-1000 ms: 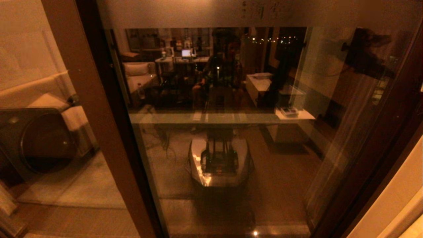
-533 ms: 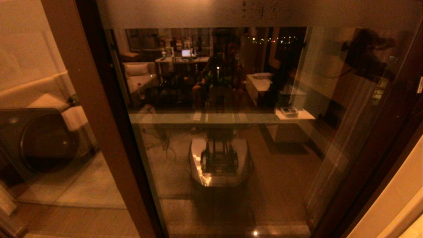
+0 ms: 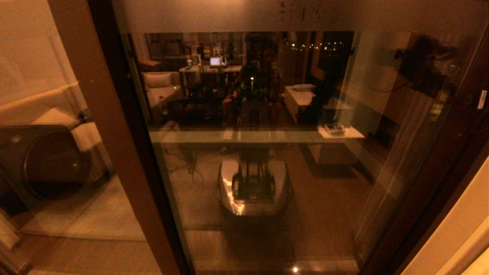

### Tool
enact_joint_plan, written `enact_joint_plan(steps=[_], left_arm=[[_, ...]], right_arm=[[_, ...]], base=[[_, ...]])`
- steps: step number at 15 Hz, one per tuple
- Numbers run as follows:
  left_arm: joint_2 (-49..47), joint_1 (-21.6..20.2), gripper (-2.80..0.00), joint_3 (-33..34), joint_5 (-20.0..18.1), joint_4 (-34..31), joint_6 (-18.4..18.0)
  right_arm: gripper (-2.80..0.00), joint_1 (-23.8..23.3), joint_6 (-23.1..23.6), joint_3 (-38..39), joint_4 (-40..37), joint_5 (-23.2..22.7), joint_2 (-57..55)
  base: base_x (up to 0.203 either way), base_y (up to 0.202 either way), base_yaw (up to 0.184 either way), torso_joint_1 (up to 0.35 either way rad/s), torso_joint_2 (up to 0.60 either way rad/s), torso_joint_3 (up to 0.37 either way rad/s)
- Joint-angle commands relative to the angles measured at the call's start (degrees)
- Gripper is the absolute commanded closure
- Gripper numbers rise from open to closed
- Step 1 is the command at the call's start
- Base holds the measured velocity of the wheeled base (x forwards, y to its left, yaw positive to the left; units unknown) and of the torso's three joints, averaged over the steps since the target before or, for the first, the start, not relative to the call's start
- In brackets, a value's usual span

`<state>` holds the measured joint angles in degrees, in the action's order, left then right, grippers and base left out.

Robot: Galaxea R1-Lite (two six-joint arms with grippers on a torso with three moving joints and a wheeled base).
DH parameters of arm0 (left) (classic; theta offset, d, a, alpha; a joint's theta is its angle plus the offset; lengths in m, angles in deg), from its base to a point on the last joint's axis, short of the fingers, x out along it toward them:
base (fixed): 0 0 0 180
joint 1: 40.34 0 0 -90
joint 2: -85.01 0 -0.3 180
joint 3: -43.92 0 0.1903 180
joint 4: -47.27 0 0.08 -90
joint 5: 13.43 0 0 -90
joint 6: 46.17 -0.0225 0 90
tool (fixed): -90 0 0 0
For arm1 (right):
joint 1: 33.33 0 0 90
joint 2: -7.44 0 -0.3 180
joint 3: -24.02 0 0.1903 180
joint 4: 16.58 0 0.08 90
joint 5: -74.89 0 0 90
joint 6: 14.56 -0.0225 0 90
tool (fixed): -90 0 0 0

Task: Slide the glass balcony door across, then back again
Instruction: Open the slid door

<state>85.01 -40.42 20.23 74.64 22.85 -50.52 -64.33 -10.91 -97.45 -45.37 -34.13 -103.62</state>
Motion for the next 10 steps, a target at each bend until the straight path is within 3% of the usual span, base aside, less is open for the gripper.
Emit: enact_joint_plan(steps=[1,10], left_arm=[[0.0,0.0,0.00,0.0,0.0,0.0,0.0],[0.0,0.0,0.00,0.0,0.0,0.0,0.0]], right_arm=[[-2.80,0.2,0.0,0.0,0.0,-0.1,-0.2],[-2.80,1.1,-0.3,-1.8,0.0,-0.1,-2.4]], base=[[0.000,0.000,0.000,0.000,0.00,0.000],[0.000,0.000,0.000,0.000,0.00,0.000]])
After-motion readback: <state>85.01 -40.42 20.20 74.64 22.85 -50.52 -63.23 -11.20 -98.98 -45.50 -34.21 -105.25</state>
